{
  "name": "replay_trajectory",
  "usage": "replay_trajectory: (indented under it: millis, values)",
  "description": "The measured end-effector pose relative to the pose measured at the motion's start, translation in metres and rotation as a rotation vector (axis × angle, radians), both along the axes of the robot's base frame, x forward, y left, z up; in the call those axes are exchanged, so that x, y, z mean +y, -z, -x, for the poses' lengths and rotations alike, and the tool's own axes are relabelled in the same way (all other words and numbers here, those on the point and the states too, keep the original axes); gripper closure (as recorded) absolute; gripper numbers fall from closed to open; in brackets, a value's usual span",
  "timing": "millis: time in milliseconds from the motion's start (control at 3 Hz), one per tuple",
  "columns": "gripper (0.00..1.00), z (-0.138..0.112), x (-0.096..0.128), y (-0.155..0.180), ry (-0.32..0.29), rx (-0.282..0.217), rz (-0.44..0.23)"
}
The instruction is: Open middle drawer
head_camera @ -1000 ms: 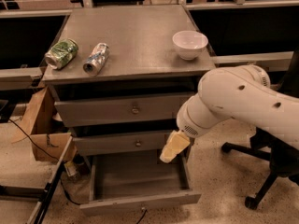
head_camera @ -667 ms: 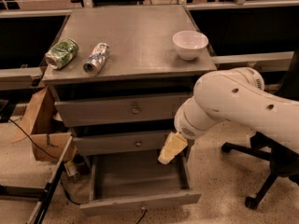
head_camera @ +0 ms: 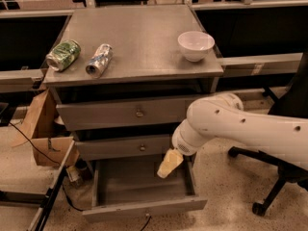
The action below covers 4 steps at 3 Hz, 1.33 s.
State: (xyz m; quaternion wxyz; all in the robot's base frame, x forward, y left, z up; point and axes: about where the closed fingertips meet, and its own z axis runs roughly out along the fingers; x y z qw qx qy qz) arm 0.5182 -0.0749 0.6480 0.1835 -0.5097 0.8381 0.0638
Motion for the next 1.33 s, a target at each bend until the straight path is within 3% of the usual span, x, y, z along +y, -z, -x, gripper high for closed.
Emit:
replay_trajectory:
  millis: [333, 667, 1000, 1333]
  values:
    - [0.00, -0.010, -0.003, 0.054, 0.050, 0.051, -0.018]
    - [0.00, -0.011, -0.001, 0.055, 0.046, 0.052, -0.009]
    - [0.00, -0.023, 0.000, 0.079, 0.057, 0.077, -0.007]
    - [0.00, -0.043, 0.006, 0.111, 0.025, 0.111, 0.034]
